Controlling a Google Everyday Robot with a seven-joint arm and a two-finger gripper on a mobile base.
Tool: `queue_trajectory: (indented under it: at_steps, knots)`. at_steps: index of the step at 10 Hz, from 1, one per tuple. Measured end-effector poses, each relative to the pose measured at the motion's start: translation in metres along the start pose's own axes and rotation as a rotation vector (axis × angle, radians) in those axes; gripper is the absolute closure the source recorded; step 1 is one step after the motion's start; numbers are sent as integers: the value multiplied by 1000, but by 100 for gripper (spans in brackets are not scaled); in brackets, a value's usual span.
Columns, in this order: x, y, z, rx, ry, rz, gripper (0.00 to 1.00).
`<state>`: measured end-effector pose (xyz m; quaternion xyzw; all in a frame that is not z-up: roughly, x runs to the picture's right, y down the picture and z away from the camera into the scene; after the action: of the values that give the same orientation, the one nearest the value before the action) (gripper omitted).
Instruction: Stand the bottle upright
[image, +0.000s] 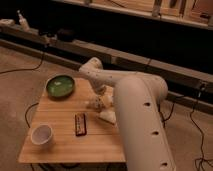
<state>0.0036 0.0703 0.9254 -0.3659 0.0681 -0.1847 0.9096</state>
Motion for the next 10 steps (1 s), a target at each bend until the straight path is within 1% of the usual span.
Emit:
queue_trajectory:
  at_steps: [2,6,8,10]
  knots:
    - [-2,0,8,-13,10,-13,20]
    - [-4,-4,20,-21,46,-20,20]
    - [-5,-5,24,-21,47,-13,20]
    - [-8,-7,25,-12,48,-11,20]
